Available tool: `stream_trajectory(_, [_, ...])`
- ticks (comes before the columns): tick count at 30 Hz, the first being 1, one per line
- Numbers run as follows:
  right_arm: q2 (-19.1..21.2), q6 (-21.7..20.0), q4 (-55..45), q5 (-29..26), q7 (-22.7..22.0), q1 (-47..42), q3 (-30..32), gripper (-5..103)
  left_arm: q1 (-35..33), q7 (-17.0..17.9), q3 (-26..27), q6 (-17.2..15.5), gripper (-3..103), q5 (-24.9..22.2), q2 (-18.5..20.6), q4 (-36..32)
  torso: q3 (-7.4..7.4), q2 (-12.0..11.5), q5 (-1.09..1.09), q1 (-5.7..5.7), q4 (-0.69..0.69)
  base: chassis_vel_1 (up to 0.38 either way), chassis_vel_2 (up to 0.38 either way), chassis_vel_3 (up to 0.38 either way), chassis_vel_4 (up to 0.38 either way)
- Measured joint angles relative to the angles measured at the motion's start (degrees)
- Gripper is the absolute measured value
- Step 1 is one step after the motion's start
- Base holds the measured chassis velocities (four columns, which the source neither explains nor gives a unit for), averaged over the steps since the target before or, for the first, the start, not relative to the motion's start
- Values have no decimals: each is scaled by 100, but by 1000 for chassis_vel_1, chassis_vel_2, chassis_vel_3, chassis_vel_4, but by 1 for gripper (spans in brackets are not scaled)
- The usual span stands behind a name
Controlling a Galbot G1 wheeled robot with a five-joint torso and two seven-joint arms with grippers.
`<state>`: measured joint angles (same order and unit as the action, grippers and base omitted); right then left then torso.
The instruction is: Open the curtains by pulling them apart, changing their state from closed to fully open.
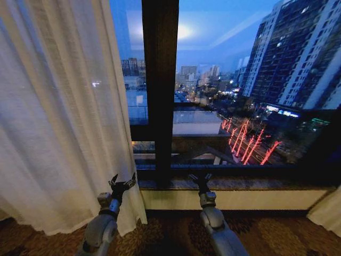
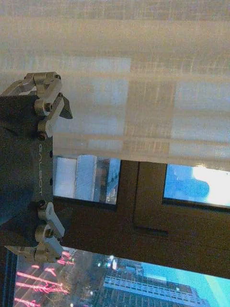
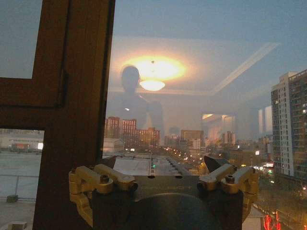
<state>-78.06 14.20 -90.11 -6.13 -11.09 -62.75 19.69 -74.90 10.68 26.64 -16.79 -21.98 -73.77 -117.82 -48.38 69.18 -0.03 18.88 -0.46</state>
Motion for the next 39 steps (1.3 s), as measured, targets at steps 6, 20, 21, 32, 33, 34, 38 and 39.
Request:
stream_trajectory(6, [1, 0, 0, 0, 0, 0, 1, 100, 382, 112, 412, 246, 100, -164, 784, 186, 0, 0, 9, 0, -1, 0, 0, 0, 0])
stream_trajectory(20, [0, 0, 0, 0, 0, 0, -1, 100, 124, -861, 319, 2771, 100, -36, 922, 1324, 0, 0, -1, 0, 1, 0, 0, 0, 0])
stream_trajectory(21, [0, 0, 0, 0, 0, 0, 0, 100, 94, -827, 306, 2810, 100, 3, 838, 1383, 0, 0, 0, 1, 1, 0, 0, 0, 0])
stream_trajectory(32, [0, 0, 0, 0, 0, 0, 0, 100, 39, -279, 403, 2418, 100, 114, 499, 1284, 0, 0, 3, 0, 0, 0, 0, 0, 0])
stream_trajectory(33, [0, 0, 0, 0, 0, 0, -1, 100, 56, -254, 423, 2393, 100, 109, 506, 1317, 0, 0, 3, 0, 0, 0, 0, 0, 0])
stream_trajectory(34, [0, 0, 0, 0, 0, 0, -1, 100, 56, -254, 423, 2393, 100, 109, 506, 1317, 0, 0, 3, 0, 0, 0, 0, 0, 0])
stream_trajectory(38, [0, 0, 0, 0, 0, 0, 0, 100, 96, -242, 423, 2362, 100, 106, 549, 1362, 0, 0, 3, 0, 0, 0, 0, 0, 0])
stream_trajectory(39, [0, 0, 0, 0, 0, 0, 0, 100, 96, -242, 423, 2362, 100, 106, 549, 1362, 0, 0, 3, 0, 0, 0, 0, 0, 0])
